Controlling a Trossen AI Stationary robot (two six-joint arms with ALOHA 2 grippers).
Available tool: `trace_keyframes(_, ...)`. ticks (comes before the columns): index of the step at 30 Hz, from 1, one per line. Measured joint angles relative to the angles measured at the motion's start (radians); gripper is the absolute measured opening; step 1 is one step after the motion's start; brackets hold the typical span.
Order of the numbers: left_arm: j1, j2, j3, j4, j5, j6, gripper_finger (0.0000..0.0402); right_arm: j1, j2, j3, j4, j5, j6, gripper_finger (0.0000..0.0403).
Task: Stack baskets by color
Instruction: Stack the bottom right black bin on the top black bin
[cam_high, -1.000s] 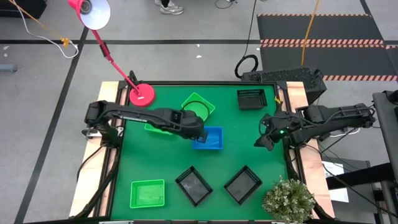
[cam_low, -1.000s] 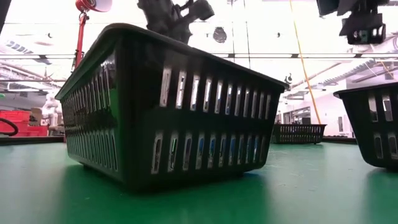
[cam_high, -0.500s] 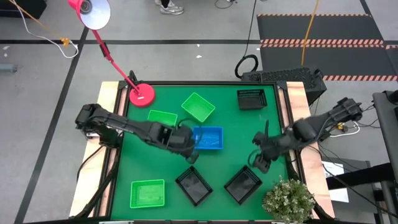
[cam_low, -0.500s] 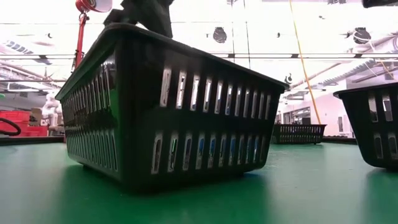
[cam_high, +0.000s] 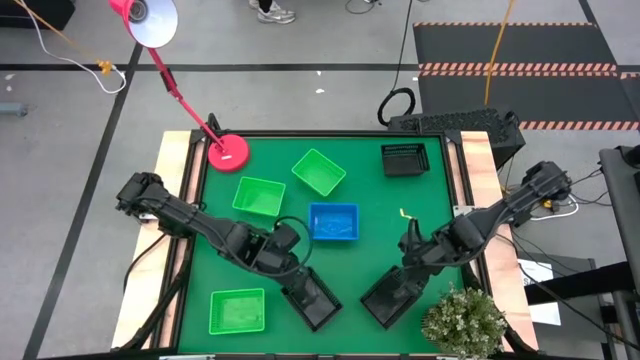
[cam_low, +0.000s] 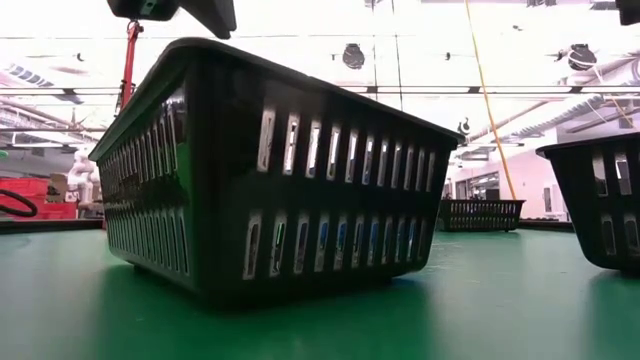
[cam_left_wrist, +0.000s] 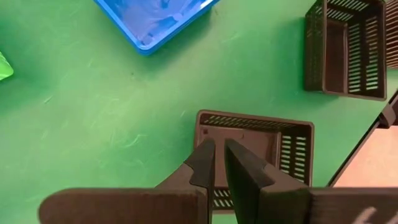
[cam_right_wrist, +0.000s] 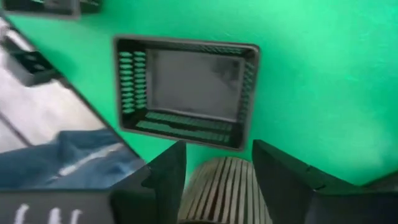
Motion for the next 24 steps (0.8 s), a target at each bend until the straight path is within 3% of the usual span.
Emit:
trace_keyframes(5,-0.013,0.000,0.000,0.004,-0.001,-0.001,0.0035,-0.011,0.037,-0.005,-0.057,0.006,-0.046,0.0208)
trace_keyframes(11,-0.027,0.000,0.000,0.011,-0.001,-0.009,0.0035,-0.024,0.053,-0.072,-0.007,-0.003,-0.073,0.0233)
trace_keyframes(24,-0.038,0.001,0.000,0.048,-0.010,-0.019,0.0035,-0.037,0.053,-0.248,0.217,-0.058,-0.068,0.0236)
